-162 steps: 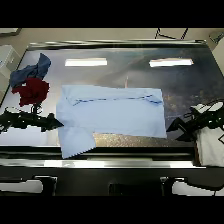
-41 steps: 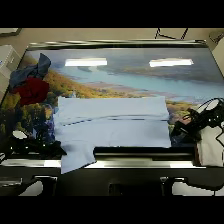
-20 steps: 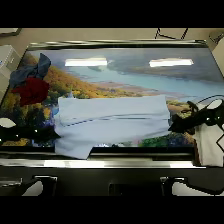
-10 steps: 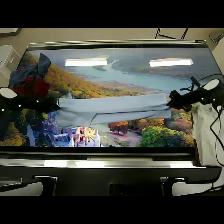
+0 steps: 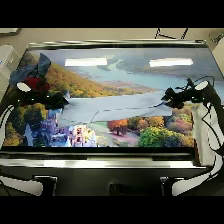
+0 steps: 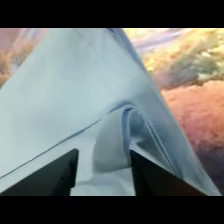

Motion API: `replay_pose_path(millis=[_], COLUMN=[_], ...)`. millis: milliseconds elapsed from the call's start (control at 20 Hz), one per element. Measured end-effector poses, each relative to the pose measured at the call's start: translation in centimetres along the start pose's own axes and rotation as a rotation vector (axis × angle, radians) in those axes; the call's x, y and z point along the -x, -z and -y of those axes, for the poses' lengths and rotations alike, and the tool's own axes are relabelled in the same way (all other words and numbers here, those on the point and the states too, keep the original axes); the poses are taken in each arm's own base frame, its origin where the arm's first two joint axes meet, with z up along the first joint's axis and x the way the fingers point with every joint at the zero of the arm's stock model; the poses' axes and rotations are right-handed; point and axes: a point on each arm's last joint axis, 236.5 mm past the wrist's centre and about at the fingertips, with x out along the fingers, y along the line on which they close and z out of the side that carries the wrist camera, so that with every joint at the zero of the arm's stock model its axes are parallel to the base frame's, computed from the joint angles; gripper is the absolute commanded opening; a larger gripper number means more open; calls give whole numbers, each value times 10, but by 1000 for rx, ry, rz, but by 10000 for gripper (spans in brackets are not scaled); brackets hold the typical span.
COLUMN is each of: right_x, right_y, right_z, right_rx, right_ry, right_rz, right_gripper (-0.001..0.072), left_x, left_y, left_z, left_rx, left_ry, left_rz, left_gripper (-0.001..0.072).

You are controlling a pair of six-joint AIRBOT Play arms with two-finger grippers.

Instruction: Fold the clothes and pants, and hang the long-sleeved shirts on hangers.

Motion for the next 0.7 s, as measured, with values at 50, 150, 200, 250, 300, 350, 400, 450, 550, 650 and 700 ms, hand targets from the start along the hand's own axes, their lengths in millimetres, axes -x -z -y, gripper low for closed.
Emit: replay_pose_path(millis=[50, 150, 200, 250, 300, 350, 400, 450, 550, 650, 700], right_x=[3, 15, 21, 26, 29, 29, 28, 24, 13, 3, -2], right_y=[-3, -15, -20, -23, -25, -26, -24, -19, -12, -6, -1], right_z=[-3, 4, 12, 21, 32, 41, 46, 48, 44, 34, 28], right_rx=[-7, -8, -14, -26, -35, -42, -40, -33, -11, 3, 6], right_ry=[-14, -17, -11, -3, 5, 12, 13, 6, -32, -74, -96], right_rz=[3, 20, 25, 23, 18, 7, -9, -36, -80, -110, -129], right_gripper=[656, 701, 703, 703, 704, 704, 704, 704, 702, 698, 681], left_x=[2, 14, 22, 32, 41, 49, 57, 64, 73, 78, 79], left_y=[-3, -5, -5, -5, -5, -5, -6, -5, -1, 3, 6], left_z=[2, 7, 11, 16, 21, 25, 32, 39, 53, 67, 75], left_rx=[-1, -22, -35, -51, -64, -78, -96, -114, -147, -181, -198], left_ry=[7, 23, 29, 38, 44, 47, 50, 55, 61, 67, 72], left_rz=[2, -11, -14, -10, -4, 4, 21, 32, 43, 52, 53], left_gripper=[441, 440, 440, 440, 440, 440, 440, 440, 440, 440, 440])
